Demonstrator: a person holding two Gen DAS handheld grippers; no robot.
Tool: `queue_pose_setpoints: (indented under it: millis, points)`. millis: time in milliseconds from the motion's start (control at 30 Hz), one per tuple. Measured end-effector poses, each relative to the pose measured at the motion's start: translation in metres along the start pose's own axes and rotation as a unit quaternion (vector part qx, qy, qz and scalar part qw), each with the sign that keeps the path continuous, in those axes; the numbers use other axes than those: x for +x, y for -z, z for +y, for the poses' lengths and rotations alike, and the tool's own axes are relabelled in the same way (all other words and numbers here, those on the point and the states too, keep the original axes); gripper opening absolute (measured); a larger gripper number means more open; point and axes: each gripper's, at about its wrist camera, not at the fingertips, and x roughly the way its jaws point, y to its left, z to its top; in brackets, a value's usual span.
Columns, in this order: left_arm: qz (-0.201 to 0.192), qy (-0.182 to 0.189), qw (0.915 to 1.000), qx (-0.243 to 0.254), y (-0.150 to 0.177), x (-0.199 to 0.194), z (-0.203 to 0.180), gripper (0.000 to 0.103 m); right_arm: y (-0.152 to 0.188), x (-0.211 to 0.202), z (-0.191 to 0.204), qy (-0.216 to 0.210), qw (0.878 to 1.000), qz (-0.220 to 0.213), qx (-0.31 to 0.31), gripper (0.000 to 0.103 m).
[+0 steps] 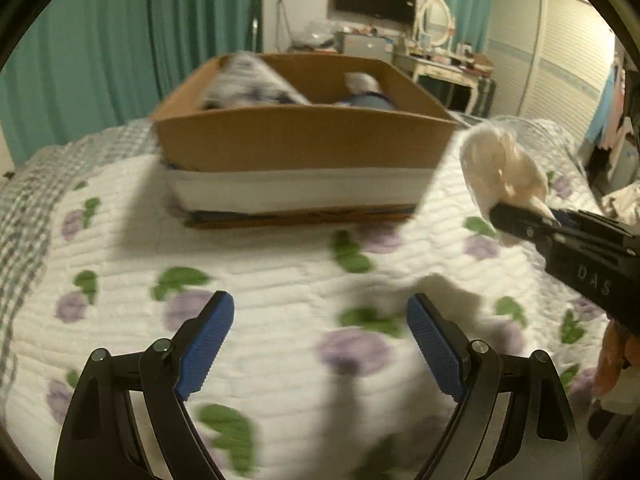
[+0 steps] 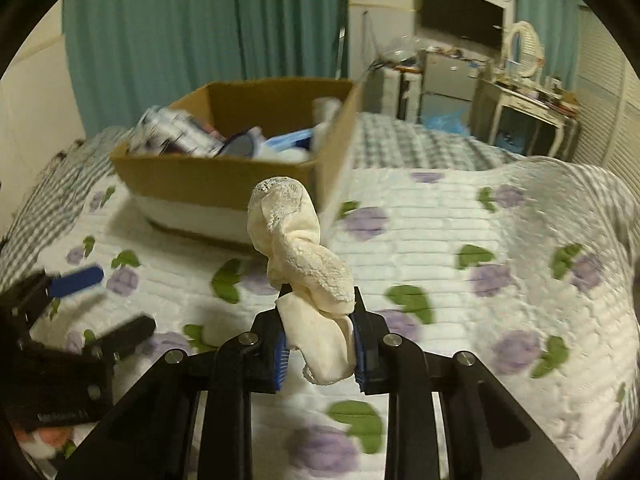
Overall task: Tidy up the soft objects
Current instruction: 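Grasp the beige sock with the right gripper, then grasp the white plastic cylinder with the left gripper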
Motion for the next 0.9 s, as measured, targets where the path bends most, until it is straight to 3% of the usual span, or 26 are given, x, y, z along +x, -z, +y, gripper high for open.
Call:
queue_pose_setpoints:
  millis: [233, 433, 600, 667, 733, 833, 900]
  points:
    - [0.044, 0.048, 0.9978, 0.010, -0.004, 0.024, -0.056, 0.089, 0.008, -0.010, -0.043, 0.012, 0.998, -0.003, 0.058, 0.024]
    - [0.065, 0.054, 0.9963, 0.015, -0.013, 0.056, -0.069, 0.089, 0.010, -0.005, -0.049, 0.005, 0.998, -0.001, 0.066, 0.024]
    - [0.092, 0.057, 0.9939, 0.022, -0.002, 0.084, -0.070, 0.086, 0.010, -0.001, -0.048, 0.001, 0.998, 0.006, 0.065, 0.024]
    - [0.086, 0.060, 0.9942, 0.025, -0.001, 0.082, -0.070, 0.063, 0.010, -0.001, -0.048, 0.001, 0.998, 0.006, 0.064, 0.024]
    - [0.083, 0.076, 0.9932, 0.028, 0.000, 0.078, -0.070, 0.048, 0.010, -0.001, -0.047, 0.002, 0.998, 0.007, 0.062, 0.024]
    - [0.082, 0.104, 0.9906, 0.037, 0.002, 0.070, -0.074, 0.039, 0.010, -0.001, -0.046, 0.003, 0.998, 0.007, 0.061, 0.024]
    - [0.076, 0.101, 0.9909, 0.044, 0.002, 0.066, -0.078, 0.036, 0.011, -0.001, -0.046, 0.004, 0.998, 0.007, 0.059, 0.024]
